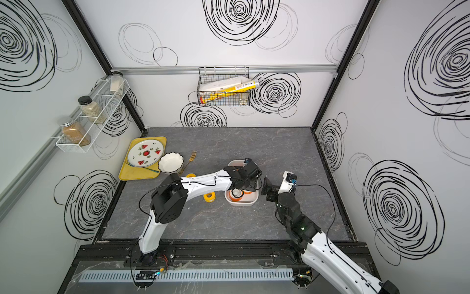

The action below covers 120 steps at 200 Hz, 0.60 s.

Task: Put the sealing tape into the storage box
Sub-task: Place the sealing tape in the storage box.

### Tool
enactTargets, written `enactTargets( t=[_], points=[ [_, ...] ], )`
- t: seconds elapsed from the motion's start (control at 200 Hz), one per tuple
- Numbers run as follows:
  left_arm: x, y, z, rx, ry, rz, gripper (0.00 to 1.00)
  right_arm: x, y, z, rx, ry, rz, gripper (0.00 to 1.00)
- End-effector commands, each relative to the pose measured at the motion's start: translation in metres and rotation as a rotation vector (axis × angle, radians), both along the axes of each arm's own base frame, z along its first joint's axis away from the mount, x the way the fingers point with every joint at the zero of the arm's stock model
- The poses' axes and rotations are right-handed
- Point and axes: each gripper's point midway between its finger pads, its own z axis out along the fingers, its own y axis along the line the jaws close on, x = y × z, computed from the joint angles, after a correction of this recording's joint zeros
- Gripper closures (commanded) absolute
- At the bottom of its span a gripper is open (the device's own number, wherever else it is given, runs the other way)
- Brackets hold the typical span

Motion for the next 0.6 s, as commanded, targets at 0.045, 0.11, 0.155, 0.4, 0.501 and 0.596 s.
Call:
enactTargets(
  t=[0.045, 0.11, 0.155, 0.4, 0.501, 0.596],
  points=[
    [-0.005, 0.004, 0.023, -0.028, -0.029, 0.010, 0.27, 0.000, -0.003, -0.005, -0.006, 0.010, -0.013, 0.08],
    [-0.006, 0.005, 0.024, -0.029, -0.031, 0.012, 0.27, 0.000, -0.002, -0.005, -0.005, 0.009, -0.011, 0.08],
    [-0.006, 0.006, 0.028, -0.034, -0.037, 0.013, 0.27, 0.000, -0.002, -0.005, -0.006, 0.009, -0.013, 0.08],
    [-0.005, 0.010, 0.052, -0.058, -0.075, 0.016, 0.26, 0.000, -0.002, -0.006, -0.007, 0.011, -0.013, 0.08],
    [-0.005, 0.017, 0.068, -0.062, -0.101, 0.022, 0.26, 0.000, -0.002, -0.006, -0.007, 0.010, -0.013, 0.08],
    [-0.005, 0.030, 0.084, -0.061, -0.132, 0.037, 0.25, 0.000, -0.002, -0.006, -0.008, 0.010, -0.013, 0.08]
  ],
)
